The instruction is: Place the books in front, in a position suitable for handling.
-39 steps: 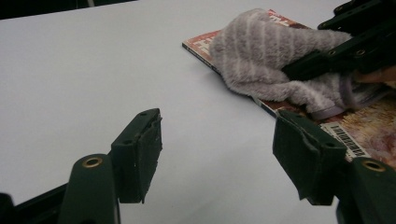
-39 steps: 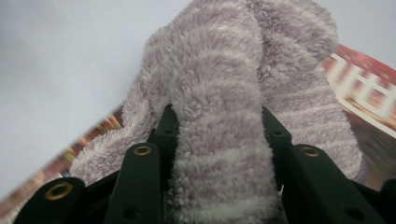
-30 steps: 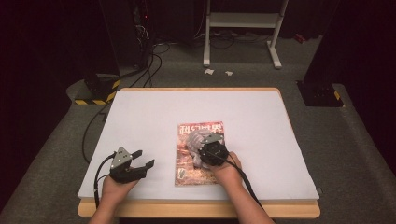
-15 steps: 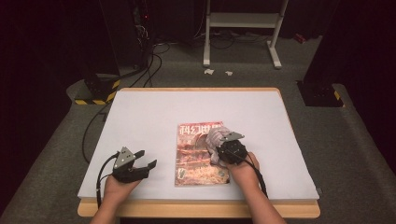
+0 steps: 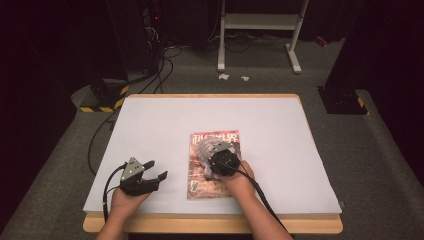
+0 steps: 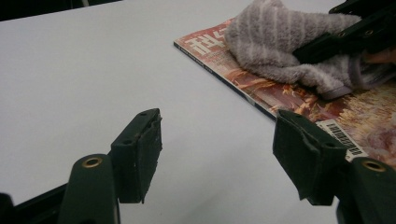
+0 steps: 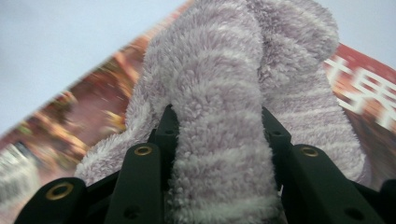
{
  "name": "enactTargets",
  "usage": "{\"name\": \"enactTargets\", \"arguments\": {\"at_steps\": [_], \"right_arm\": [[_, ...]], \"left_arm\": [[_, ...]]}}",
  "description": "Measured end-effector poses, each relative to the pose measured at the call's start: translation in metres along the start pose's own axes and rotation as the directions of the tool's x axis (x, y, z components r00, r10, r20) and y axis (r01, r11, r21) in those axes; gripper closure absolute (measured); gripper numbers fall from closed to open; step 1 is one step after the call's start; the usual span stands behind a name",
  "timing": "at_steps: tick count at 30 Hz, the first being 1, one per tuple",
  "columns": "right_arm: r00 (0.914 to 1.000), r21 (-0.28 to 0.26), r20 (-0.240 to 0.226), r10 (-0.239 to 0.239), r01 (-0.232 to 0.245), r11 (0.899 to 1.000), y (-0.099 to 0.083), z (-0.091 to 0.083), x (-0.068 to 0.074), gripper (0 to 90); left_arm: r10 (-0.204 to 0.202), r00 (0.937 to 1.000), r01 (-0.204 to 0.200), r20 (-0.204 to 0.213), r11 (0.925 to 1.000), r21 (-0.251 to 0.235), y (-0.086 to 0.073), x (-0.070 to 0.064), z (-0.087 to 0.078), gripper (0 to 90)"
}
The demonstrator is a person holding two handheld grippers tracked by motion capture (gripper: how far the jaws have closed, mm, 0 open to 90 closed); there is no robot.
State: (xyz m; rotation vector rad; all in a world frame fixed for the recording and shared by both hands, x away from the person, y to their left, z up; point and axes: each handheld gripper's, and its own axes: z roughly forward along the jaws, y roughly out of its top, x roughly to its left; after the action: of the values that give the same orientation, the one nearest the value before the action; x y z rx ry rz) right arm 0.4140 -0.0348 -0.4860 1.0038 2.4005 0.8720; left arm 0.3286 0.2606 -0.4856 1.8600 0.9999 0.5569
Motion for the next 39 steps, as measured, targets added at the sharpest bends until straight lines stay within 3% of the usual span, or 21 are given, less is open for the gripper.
{"name": "enactTargets", "arguments": {"at_steps": [9,14,17,27,29,32,39], "right_arm": [[0.9968,-0.010,-0.055,-0.058,0.057,0.998,0.021,0.015,0.034,61.8],[0.9938,-0.013,-0.068,-0.088,0.087,0.996,0.028,0.019,0.046,61.7],[0.9943,-0.010,-0.071,-0.080,0.079,0.997,0.028,0.019,0.045,61.6],[1.0000,0.016,-0.004,0.000,0.000,1.000,0.003,0.002,0.004,61.5],[1.0000,0.018,0.002,0.006,-0.006,1.000,0.000,0.000,0.000,61.5],[0.9989,0.012,0.026,0.039,-0.039,0.999,-0.014,-0.010,-0.019,61.5],[0.9947,0.005,0.067,0.078,-0.079,0.997,-0.030,-0.022,-0.043,61.6]], "left_arm": [[-0.007,1.0000,0.007,-0.002,0.9999,-0.009,0.000,0.002,-0.003,32.9],[-0.003,1.0000,0.003,-0.002,1.0000,-0.005,0.000,0.002,-0.003,32.9],[-0.007,1.0000,0.007,-0.002,0.9999,-0.008,0.000,0.002,-0.003,32.9],[-0.017,0.9999,0.017,-0.003,0.9998,-0.005,-0.001,0.001,-0.003,32.9],[-0.013,0.9999,0.013,-0.003,0.9999,0.000,-0.002,-0.001,-0.003,32.9],[-0.004,1.0000,0.004,-0.005,0.9999,0.012,-0.004,-0.002,-0.002,32.8],[0.000,1.0000,0.000,-0.006,1.0000,0.008,-0.005,-0.004,-0.002,32.9]]}}
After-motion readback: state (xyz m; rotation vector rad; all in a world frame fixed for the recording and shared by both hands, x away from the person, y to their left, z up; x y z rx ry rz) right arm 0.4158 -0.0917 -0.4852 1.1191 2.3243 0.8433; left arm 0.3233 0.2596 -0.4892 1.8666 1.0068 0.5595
